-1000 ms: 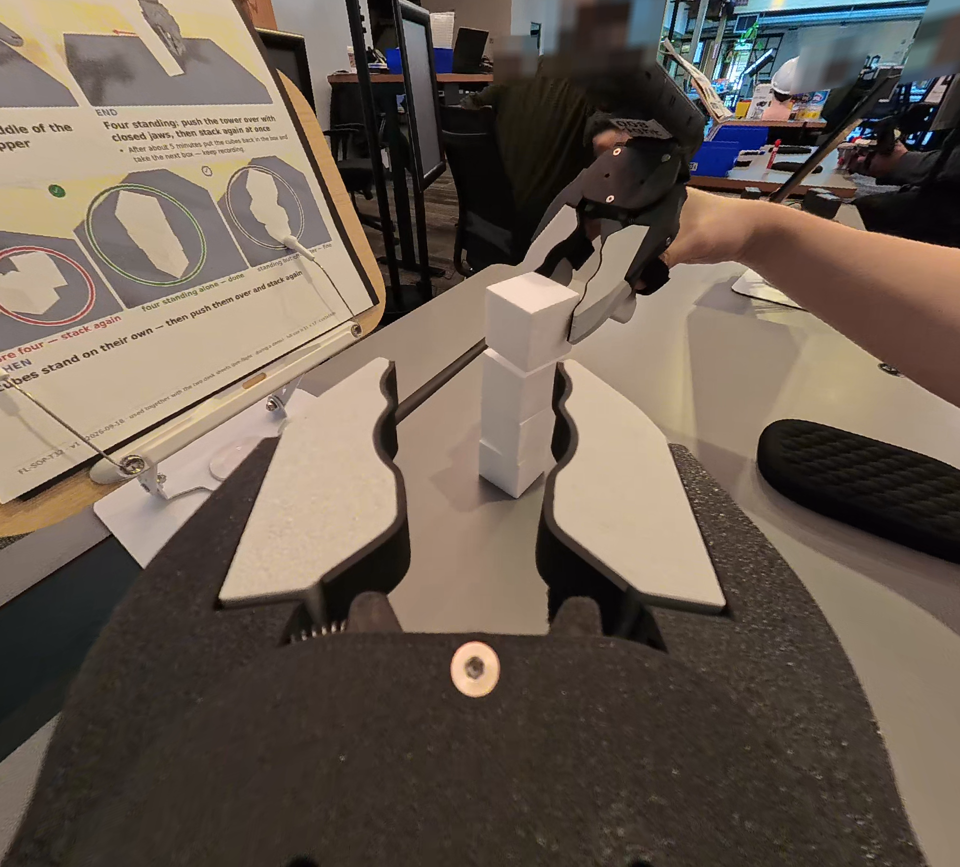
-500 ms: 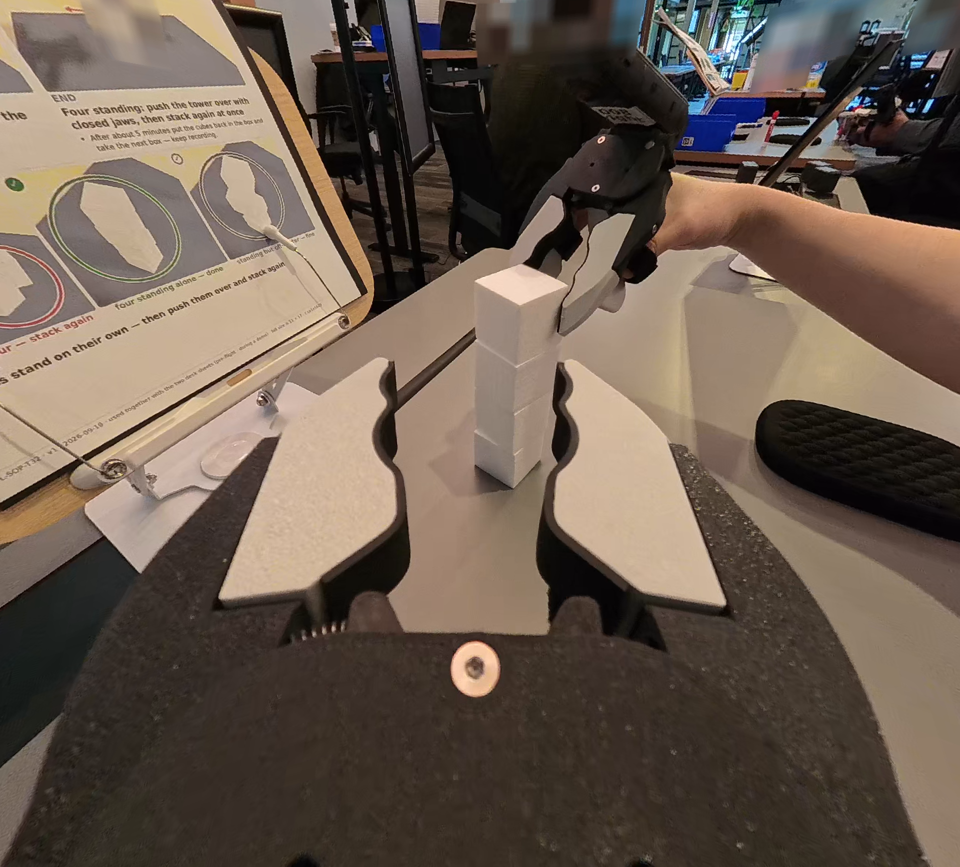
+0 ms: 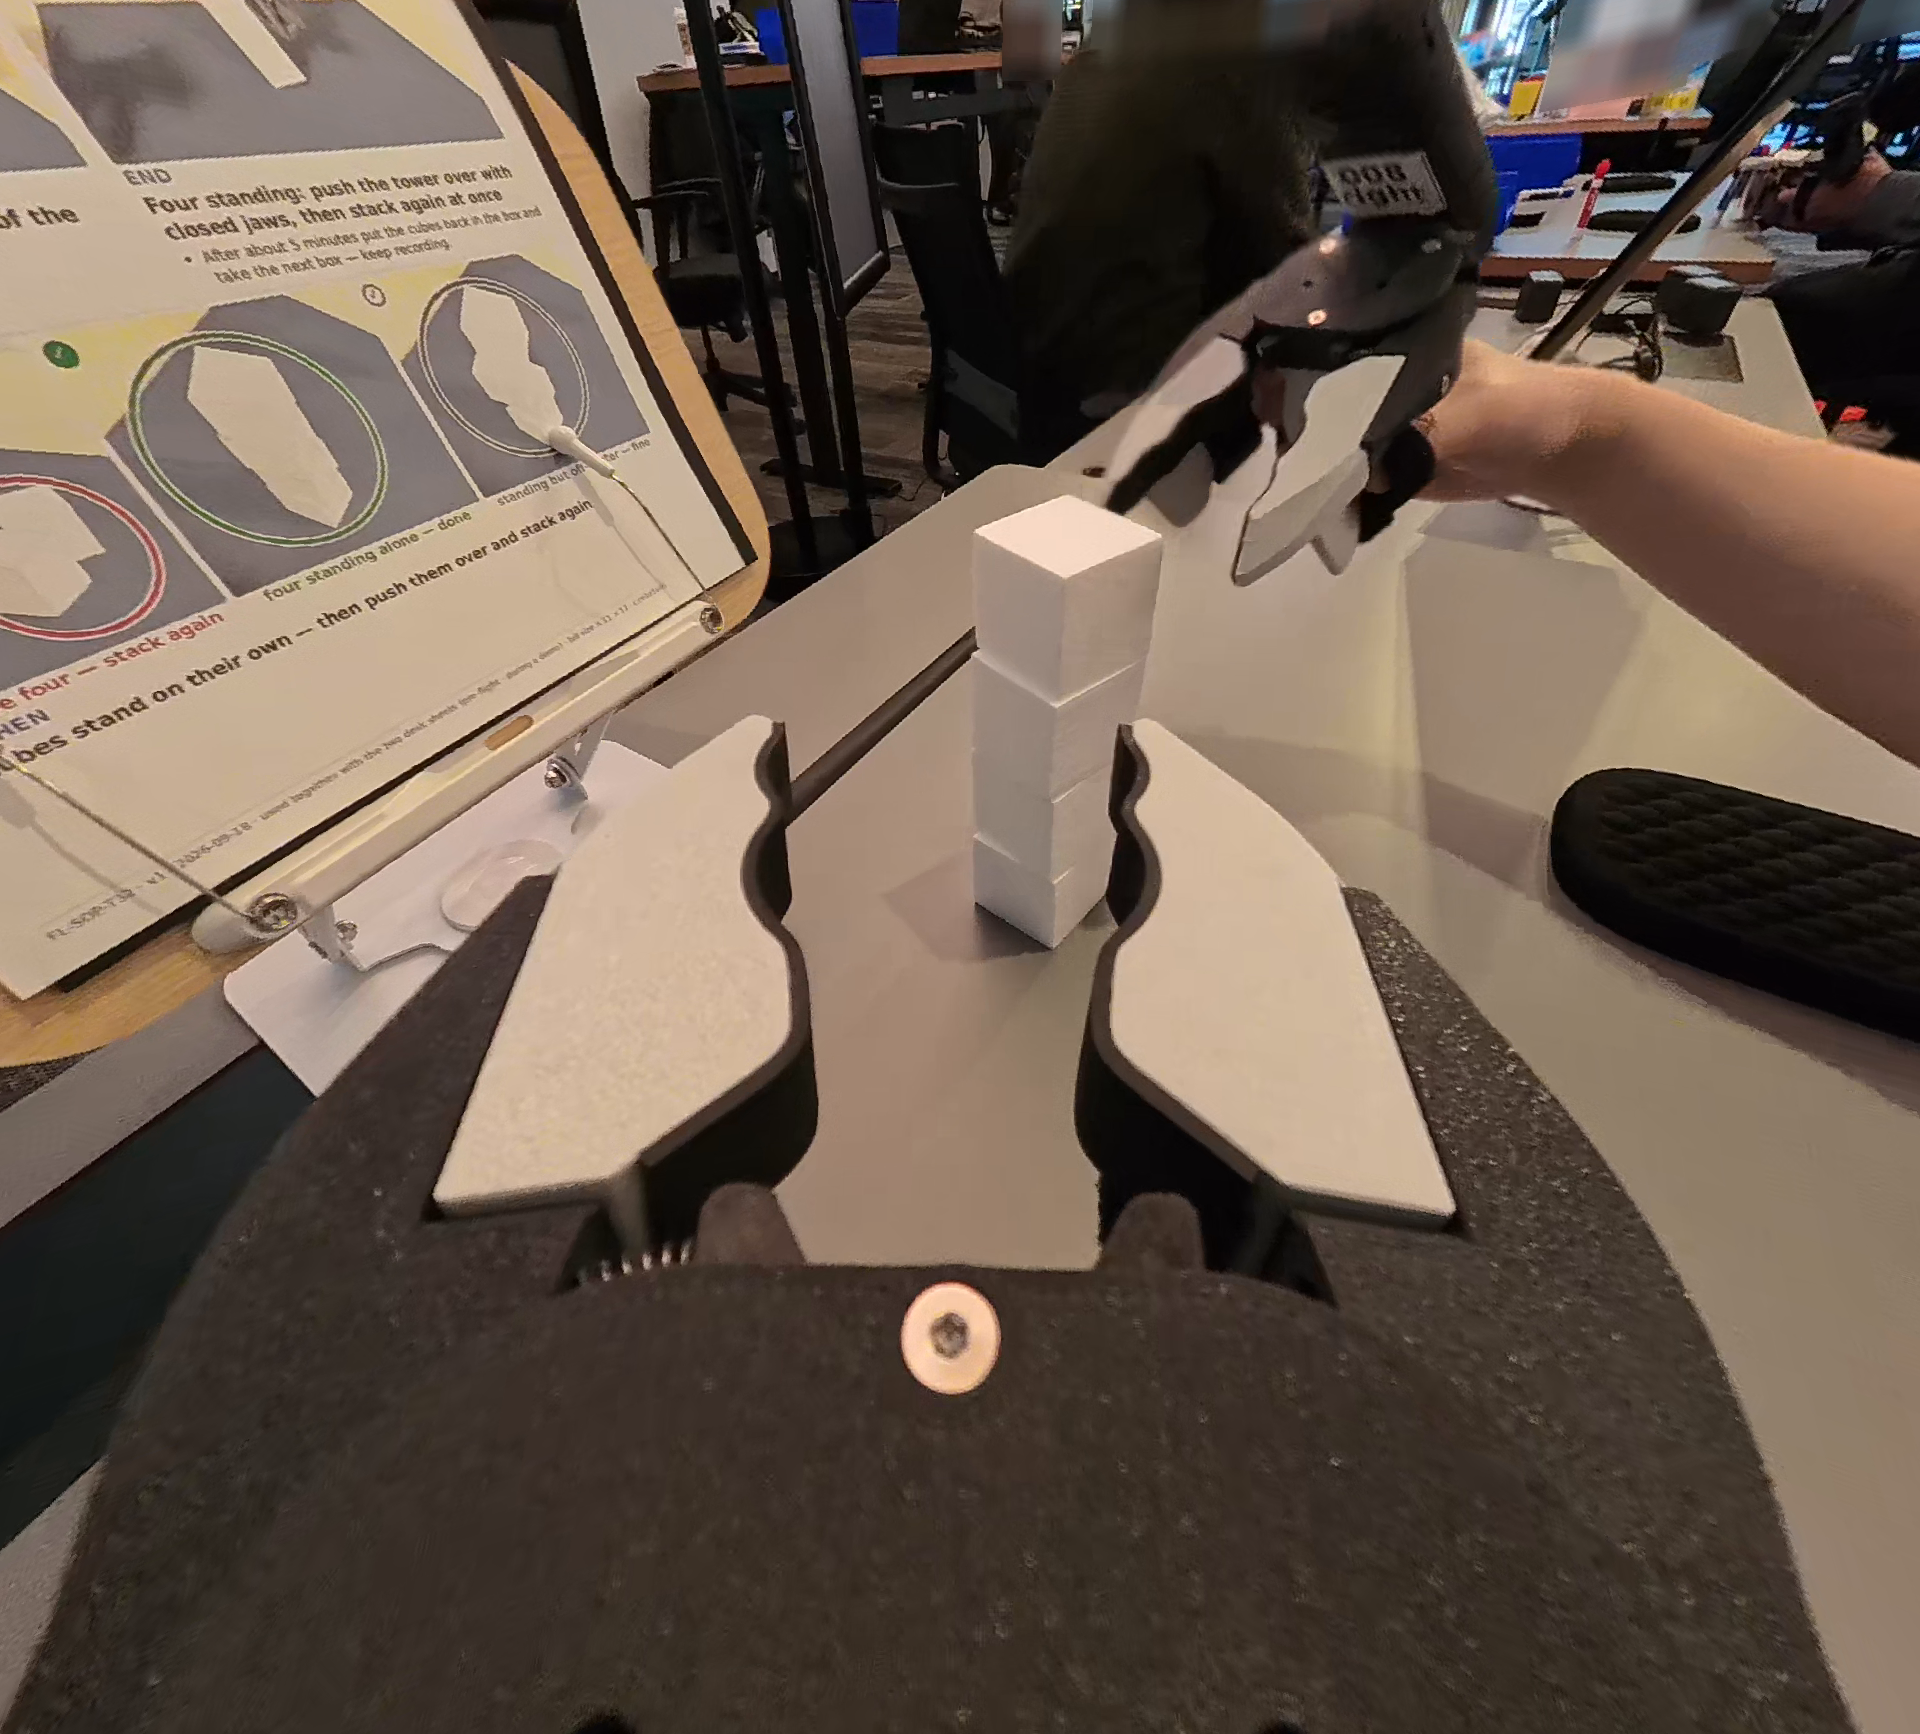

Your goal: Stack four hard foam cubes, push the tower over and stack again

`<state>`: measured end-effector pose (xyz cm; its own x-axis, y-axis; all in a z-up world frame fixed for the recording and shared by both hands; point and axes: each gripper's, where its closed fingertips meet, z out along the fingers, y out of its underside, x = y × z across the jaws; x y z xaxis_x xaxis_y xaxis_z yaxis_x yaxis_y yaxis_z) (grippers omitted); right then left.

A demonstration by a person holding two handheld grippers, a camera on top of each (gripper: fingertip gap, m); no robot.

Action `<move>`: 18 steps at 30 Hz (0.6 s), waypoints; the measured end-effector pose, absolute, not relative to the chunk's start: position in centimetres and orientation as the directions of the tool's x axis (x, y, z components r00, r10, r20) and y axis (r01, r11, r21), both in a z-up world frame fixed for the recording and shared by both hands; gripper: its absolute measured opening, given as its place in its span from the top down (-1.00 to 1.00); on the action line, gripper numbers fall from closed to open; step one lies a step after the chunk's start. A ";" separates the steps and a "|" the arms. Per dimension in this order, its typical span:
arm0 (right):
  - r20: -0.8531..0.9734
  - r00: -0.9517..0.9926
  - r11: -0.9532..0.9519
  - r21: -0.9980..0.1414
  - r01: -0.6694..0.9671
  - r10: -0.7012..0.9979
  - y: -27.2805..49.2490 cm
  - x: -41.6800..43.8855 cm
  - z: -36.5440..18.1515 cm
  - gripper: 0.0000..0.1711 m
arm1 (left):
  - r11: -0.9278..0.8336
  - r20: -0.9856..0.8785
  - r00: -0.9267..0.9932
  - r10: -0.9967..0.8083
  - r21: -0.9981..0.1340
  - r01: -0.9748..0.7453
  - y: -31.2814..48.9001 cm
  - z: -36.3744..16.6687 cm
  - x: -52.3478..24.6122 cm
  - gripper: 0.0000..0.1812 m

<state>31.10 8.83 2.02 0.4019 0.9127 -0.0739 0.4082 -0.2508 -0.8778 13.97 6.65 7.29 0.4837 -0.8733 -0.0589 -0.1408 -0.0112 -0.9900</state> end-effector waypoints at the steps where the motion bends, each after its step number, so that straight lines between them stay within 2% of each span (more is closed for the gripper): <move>1: -0.106 0.421 -0.283 -0.879 0.383 0.901 8.8 32.1 1.4 0.32 | -0.013 -0.054 0.487 -0.872 -0.991 -0.135 6.7 7.4 13.7 0.35; 3: -0.172 0.549 -0.426 -0.823 0.377 0.818 9.9 35.5 -1.6 0.81 | -0.020 -0.043 0.493 -0.869 -0.992 -0.123 6.8 7.6 13.2 0.35; 4: -0.203 0.659 -0.545 -0.754 0.366 0.724 10.7 37.7 -3.8 0.99 | -0.023 -0.038 0.497 -0.867 -0.993 -0.116 6.9 7.7 12.9 0.35; 6: -0.304 0.830 -0.780 -0.584 0.225 0.467 11.6 41.1 -8.3 0.99 | -0.032 -0.025 0.508 -0.861 -0.994 -0.103 7.2 7.8 12.2 0.36; 8: -0.390 0.863 -0.890 -0.435 0.135 0.322 11.0 41.5 -11.5 0.99 | -0.039 -0.016 0.520 -0.854 -0.995 -0.094 7.5 7.8 11.4 0.36; 9: -0.381 0.880 -0.910 -0.396 0.121 0.283 11.0 41.5 -12.7 0.99 | -0.045 -0.010 0.529 -0.849 -0.995 -0.091 7.8 7.7 10.9 0.36; 14: -0.293 0.921 -0.936 -0.311 0.163 0.258 11.8 39.6 -15.7 0.99 | -0.094 0.061 0.558 -0.827 -0.995 -0.031 8.7 7.7 8.4 0.38; 18: -0.274 0.889 -0.901 -0.341 0.267 0.367 13.1 35.4 -15.2 0.99 | -0.091 0.091 0.576 -0.813 -0.995 0.029 9.0 8.4 6.9 0.41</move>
